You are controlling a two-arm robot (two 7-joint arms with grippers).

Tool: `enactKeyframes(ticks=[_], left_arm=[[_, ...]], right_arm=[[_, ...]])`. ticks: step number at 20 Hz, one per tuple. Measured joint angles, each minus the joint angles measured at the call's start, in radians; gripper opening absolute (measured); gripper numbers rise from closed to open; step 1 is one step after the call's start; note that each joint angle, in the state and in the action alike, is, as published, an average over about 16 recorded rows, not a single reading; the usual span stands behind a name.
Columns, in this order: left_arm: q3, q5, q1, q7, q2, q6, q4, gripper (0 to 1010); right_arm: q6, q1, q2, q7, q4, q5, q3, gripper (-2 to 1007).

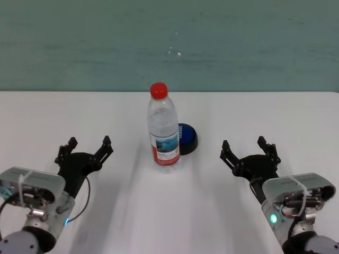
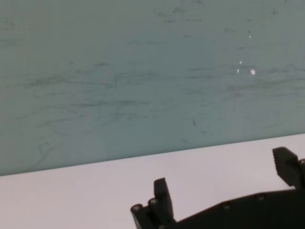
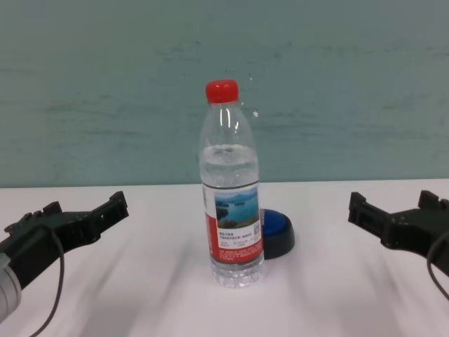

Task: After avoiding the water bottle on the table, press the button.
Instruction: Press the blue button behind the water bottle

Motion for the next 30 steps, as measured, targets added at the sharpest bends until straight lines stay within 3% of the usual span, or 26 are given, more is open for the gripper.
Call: enactKeyframes(ticks=[23, 30], left_arm=[[-0.001, 0.000, 0.001, -0.001, 0.000, 0.001, -0.002, 1000], [-0.014, 0.012, 0.033, -0.003, 0.008, 0.023, -0.055, 1000]], right_arm=[[0.000, 0.000, 0.000, 0.000, 0.000, 0.000, 0.000, 1003], [0.000, 0.000, 0.000, 0.000, 0.000, 0.000, 0.000, 1003]])
